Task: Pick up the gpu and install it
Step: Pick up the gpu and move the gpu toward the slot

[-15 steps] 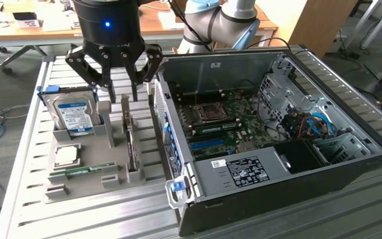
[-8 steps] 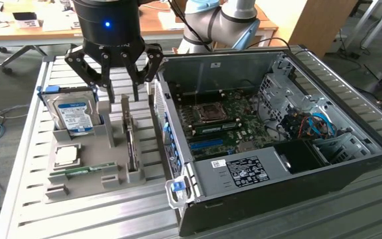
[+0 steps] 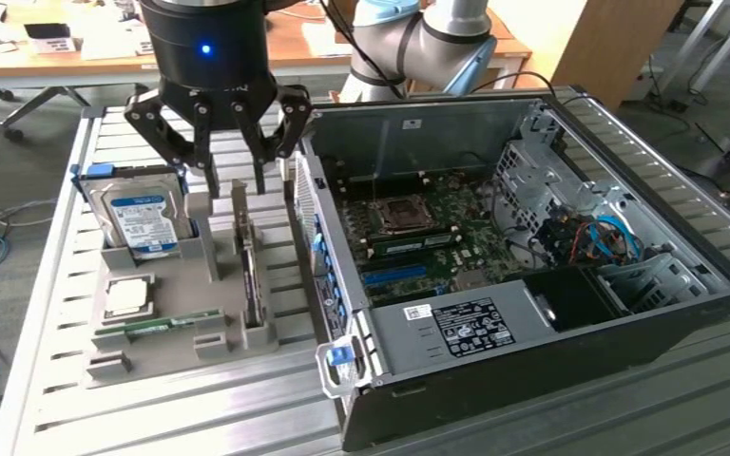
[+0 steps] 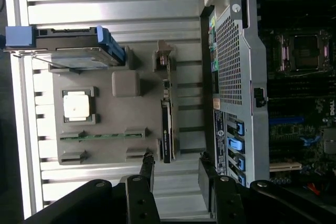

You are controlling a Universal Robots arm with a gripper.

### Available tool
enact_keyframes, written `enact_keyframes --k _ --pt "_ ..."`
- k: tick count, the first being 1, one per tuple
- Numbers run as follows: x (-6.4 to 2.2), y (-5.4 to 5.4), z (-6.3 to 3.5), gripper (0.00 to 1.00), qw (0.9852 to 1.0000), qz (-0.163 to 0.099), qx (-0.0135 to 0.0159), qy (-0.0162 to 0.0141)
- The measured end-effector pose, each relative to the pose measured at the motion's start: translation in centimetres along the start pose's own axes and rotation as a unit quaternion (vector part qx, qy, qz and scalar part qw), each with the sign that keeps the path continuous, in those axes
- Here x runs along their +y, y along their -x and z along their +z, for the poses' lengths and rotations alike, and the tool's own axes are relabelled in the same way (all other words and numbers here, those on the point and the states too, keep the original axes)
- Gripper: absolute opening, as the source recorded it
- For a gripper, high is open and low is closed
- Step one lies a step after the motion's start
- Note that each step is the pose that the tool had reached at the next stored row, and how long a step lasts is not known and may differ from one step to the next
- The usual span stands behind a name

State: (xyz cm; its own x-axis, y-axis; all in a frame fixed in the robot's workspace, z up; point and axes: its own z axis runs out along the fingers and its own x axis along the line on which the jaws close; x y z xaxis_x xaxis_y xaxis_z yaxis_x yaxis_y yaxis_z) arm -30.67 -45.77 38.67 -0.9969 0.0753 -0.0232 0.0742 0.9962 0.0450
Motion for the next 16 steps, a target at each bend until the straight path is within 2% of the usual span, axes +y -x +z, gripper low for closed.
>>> enact_keyframes --k 9,16 --pt "-0.03 -0.01 0.67 0.47 1.0000 0.000 0.0000 0.0001" --pt "-0.03 -0.02 0.74 0.47 1.0000 0.000 0.0000 0.0001"
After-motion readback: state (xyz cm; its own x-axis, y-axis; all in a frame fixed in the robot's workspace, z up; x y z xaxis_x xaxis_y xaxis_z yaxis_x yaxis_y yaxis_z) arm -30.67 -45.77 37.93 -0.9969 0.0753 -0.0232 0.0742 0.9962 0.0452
